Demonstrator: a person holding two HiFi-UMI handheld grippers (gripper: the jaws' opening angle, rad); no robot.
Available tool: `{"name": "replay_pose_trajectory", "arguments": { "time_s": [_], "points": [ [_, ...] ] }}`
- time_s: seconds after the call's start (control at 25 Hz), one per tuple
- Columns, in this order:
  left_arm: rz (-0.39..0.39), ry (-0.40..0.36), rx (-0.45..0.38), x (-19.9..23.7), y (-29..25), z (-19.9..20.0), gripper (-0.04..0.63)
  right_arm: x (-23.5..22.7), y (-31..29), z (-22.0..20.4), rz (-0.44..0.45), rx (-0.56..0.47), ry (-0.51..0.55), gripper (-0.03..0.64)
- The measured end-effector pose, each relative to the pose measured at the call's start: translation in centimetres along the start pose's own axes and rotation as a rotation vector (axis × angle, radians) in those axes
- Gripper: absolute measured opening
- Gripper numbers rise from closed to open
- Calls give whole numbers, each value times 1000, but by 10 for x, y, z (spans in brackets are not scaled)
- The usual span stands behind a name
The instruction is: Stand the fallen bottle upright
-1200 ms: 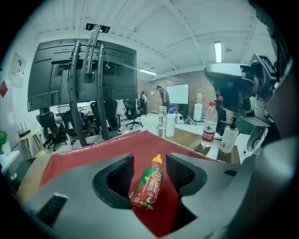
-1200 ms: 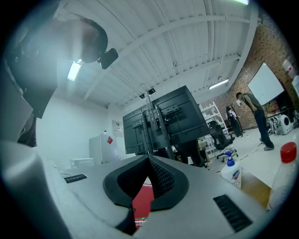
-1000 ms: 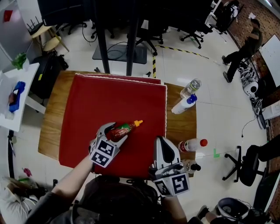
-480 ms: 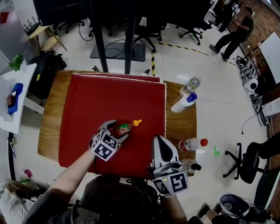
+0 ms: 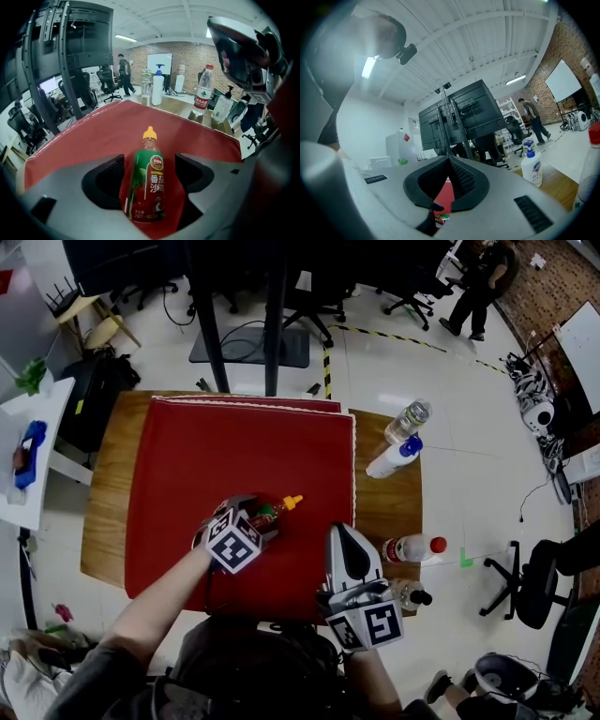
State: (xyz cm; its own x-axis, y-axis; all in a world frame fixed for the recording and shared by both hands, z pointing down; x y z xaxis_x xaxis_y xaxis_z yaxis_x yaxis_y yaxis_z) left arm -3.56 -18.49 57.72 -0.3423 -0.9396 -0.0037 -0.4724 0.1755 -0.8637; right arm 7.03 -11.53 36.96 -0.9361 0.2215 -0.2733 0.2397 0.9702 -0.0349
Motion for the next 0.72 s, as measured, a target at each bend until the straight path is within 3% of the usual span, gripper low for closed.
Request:
{"name": "replay_pose_trajectory", "arguments": {
  "time_s": [0.72],
  "points": [
    [-81, -60, 146, 2, -36, 13, 370, -22, -11, -13, -12, 26, -26, 20]
  ]
}}
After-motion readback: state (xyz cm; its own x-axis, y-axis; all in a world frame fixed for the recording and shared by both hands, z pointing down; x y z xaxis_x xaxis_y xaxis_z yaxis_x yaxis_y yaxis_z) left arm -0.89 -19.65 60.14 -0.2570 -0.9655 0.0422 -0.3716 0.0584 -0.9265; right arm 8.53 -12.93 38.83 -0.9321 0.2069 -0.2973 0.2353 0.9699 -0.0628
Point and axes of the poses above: the fingertips, and each gripper's own axes: y backward along the fingers, x to its left, z out of its top, the point moved 2 cm from there along y, backward along the fingers, and after that the axes turned 6 degrees about x, right-handed, at the moved point
